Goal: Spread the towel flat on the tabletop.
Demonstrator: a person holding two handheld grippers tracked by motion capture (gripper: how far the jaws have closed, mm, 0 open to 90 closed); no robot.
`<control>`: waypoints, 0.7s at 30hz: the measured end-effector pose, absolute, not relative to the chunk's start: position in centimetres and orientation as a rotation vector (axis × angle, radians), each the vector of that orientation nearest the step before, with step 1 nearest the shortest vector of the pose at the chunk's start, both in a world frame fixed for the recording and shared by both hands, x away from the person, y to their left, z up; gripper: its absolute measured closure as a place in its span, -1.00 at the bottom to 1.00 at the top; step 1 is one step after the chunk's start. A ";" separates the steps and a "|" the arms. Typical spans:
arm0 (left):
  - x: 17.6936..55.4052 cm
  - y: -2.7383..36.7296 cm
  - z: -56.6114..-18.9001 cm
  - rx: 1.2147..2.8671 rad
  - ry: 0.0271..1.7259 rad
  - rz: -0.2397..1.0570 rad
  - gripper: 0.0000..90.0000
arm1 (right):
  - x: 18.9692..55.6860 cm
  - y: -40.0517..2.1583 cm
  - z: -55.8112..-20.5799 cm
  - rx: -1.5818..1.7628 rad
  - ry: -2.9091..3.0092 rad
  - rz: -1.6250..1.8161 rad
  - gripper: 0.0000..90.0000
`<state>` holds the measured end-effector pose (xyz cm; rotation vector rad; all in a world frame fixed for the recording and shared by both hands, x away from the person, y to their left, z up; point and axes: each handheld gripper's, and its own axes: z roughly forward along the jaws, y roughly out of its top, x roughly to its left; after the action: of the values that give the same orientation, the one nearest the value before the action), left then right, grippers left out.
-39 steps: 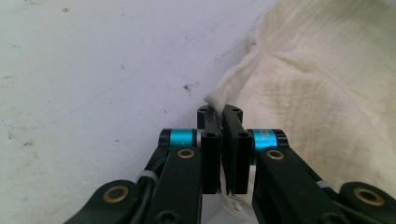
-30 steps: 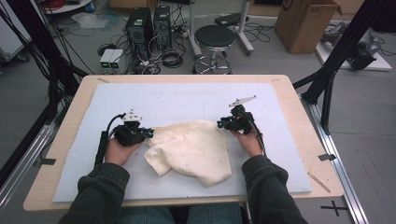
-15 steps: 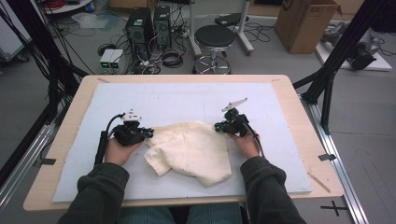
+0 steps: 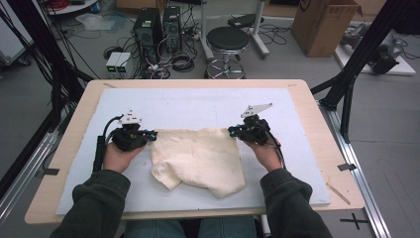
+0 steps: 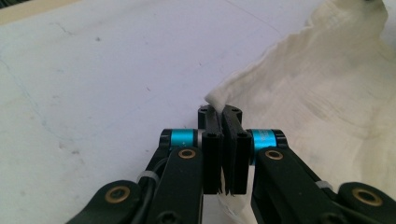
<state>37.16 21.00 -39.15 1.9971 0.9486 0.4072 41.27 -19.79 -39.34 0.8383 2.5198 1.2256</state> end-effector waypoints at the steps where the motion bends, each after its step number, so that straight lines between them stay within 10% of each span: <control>1: 37.6 21.1 -39.0 2.005 0.957 0.406 0.93 | 41.7 -19.9 -38.8 0.831 2.514 1.208 0.92; 6: 42.3 21.0 -37.3 1.917 1.021 0.480 0.92 | 46.2 -20.2 -36.1 0.909 2.406 1.114 0.89; 9: 45.9 19.9 -36.1 1.868 1.103 0.526 0.39 | 49.4 -20.8 -34.6 1.093 2.275 1.122 0.47; 21: 41.1 20.6 -39.0 1.916 0.995 0.455 0.34 | 45.4 -21.6 -38.2 0.956 2.455 1.204 0.30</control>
<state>41.12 20.61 -38.99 1.9162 0.9954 0.4555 45.35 -21.57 -38.18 0.9559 2.4551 1.2040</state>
